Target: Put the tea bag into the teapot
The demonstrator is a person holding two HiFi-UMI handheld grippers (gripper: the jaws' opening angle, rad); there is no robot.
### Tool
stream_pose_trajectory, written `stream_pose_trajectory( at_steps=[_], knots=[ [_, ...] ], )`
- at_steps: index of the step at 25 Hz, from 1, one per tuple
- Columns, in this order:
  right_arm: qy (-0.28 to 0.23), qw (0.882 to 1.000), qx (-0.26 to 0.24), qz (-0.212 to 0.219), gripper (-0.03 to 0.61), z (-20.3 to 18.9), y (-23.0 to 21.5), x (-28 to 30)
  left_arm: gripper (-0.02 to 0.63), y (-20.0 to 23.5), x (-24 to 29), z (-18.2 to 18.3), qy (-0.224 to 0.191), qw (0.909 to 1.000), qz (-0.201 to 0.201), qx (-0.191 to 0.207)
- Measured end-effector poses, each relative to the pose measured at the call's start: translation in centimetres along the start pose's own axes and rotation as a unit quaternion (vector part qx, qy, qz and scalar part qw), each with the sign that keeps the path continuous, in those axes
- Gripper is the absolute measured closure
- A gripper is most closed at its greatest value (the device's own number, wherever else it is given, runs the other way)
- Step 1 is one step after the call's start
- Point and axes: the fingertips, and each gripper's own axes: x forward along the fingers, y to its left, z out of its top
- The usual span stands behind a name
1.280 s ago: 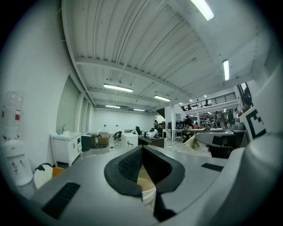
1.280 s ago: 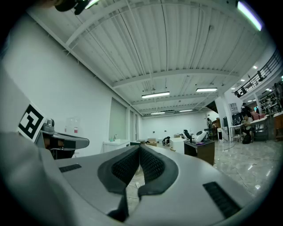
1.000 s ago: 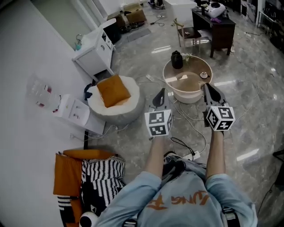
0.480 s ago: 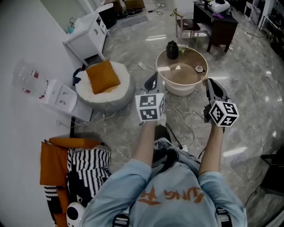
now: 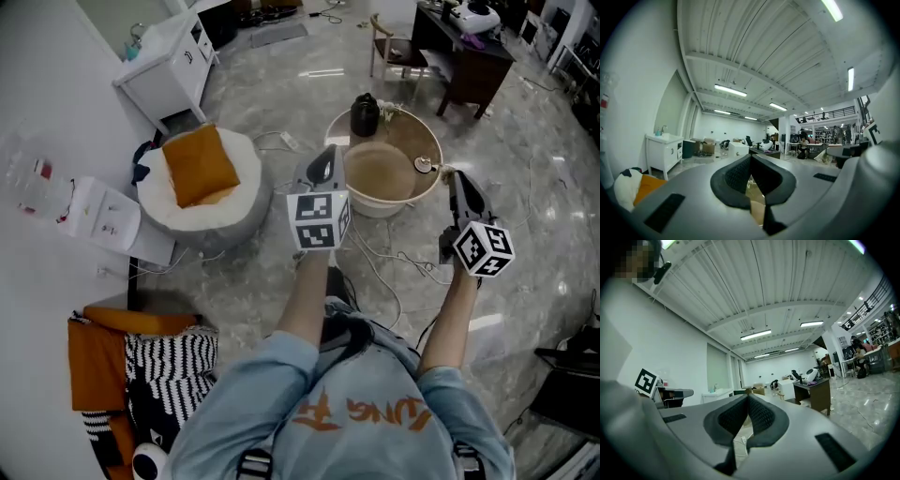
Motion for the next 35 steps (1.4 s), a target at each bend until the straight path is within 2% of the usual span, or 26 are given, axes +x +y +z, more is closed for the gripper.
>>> stream_pose_trajectory(
  at_steps=[3, 6, 8, 11, 13, 16, 19, 21, 27, 31, 35],
  knots=[
    [0.013, 1.0, -0.008, 0.0, 0.566, -1.6, -0.1, 6.3, 0.589, 3.1, 5.5, -2.1, 0.028, 0.9995, 0.001, -0.017],
    [0.027, 1.0, 0.004, -0.008, 0.566, -3.7, -0.6, 12.9, 0.589, 5.9, 11.4, -4.2, 0.06, 0.9978, -0.015, -0.026],
    [0.048, 0.999, -0.006, -0.011, 0.566, -5.0, -1.0, 17.7, 0.589, 7.8, 15.7, -5.6, 0.077, 0.9963, -0.02, -0.033],
    [0.082, 0.996, -0.041, -0.003, 0.566, -5.7, -1.8, 25.7, 0.589, 11.5, 22.2, -6.8, 0.087, 0.9954, 0.005, -0.039],
    [0.079, 0.997, -0.027, -0.005, 0.566, -5.3, -2.3, 30.5, 0.589, 13.7, 26.3, -7.1, 0.092, 0.9948, 0.013, -0.041],
    [0.066, 0.998, 0.022, -0.011, 0.566, -5.2, -2.9, 36.0, 0.589, 15.7, 31.0, -7.6, 0.103, 0.9933, 0.002, -0.053],
    [0.066, 0.995, 0.067, -0.011, 0.566, -6.3, -3.7, 38.8, 0.589, 16.3, 33.6, -8.5, 0.112, 0.9917, -0.002, -0.062],
    [0.075, 0.994, 0.079, -0.016, 0.566, -7.0, -4.5, 39.1, 0.589, 16.2, 34.4, -8.9, 0.122, 0.991, -0.002, -0.056],
    [0.092, 0.993, 0.062, -0.028, 0.566, -7.3, -7.1, 40.6, 0.589, 15.1, 37.9, -8.7, 0.136, 0.9892, -0.025, -0.048],
    [0.12, 0.991, 0.055, -0.029, 0.566, -8.9, -9.9, 41.9, 0.589, 13.2, 40.9, -10.8, 0.165, 0.9844, -0.033, -0.051],
    [0.14, 0.988, 0.066, -0.021, 0.566, -12.4, -13.0, 45.0, 0.589, 12.0, 44.4, -13.7, 0.191, 0.9797, -0.042, -0.044]
  ],
)
